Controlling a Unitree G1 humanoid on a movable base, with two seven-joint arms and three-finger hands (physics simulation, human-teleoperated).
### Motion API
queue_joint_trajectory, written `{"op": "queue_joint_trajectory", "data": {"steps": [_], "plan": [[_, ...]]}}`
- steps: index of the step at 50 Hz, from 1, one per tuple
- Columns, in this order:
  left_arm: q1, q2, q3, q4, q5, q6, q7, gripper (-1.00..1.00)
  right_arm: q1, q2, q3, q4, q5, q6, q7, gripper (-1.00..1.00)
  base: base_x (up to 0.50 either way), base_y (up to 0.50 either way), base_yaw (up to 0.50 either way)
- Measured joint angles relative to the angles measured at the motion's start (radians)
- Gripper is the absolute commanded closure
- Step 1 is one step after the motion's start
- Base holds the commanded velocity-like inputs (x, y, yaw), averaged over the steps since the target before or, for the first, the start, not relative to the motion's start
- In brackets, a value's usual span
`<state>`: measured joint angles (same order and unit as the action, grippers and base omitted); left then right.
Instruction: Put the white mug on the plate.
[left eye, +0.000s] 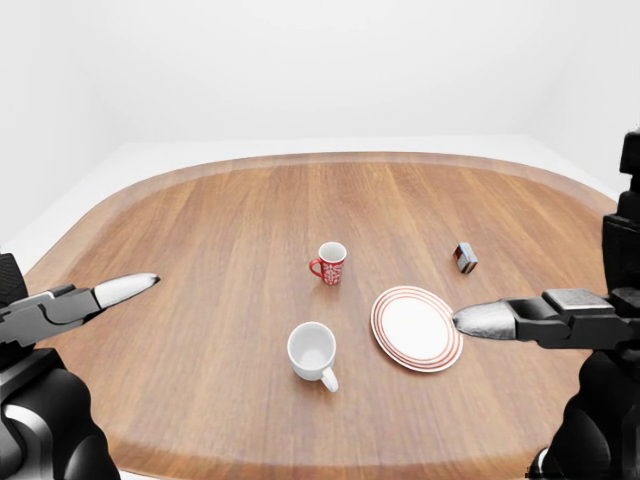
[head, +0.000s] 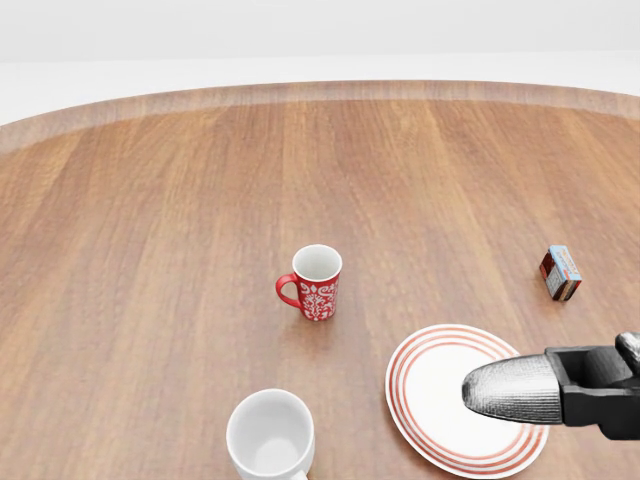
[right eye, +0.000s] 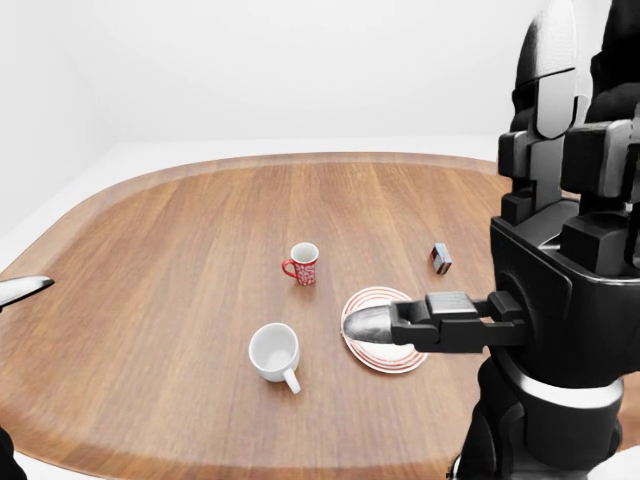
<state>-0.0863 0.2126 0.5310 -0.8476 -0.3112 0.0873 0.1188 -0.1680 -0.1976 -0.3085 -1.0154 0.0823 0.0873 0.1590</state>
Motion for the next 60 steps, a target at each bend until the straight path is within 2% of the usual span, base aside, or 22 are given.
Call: {"op": "queue_joint_trajectory", "data": {"steps": [7,15,24,32,47,60], "plan": [[-0.001,0.001,0.003,-0.003,-0.002,0.000,0.002,-1.00,-0.199,0.023,0.108,0.225,-0.203,0.000,0.119,-1.00,0.00,0.00,0.00],[-0.003,0.002,0.003,0.002,-0.004,0.000,0.003,-1.00,-0.417,0.085,0.179,0.600,-0.363,0.000,0.220,-1.00,0.00,0.00,0.00],[-0.007,0.005,0.005,0.005,-0.011,0.000,0.007,-1.00,-0.543,0.156,0.248,0.905,-0.516,0.000,0.365,-1.00,0.00,0.00,0.00],[-0.009,0.006,0.002,0.005,-0.015,0.000,0.009,-1.00,-0.546,0.215,0.306,1.018,-0.682,0.000,0.539,-1.00,0.00,0.00,0.00],[-0.006,0.004,-0.001,0.002,-0.016,0.000,0.007,-1.00,-0.362,0.303,0.419,0.972,-1.040,0.000,0.539,-1.00,0.00,0.00,0.00],[-0.003,0.002,-0.002,0.004,-0.015,0.000,0.005,-1.00,-0.247,0.357,0.463,0.966,-1.232,0.000,0.539,-1.00,0.00,0.00,0.00]]}}
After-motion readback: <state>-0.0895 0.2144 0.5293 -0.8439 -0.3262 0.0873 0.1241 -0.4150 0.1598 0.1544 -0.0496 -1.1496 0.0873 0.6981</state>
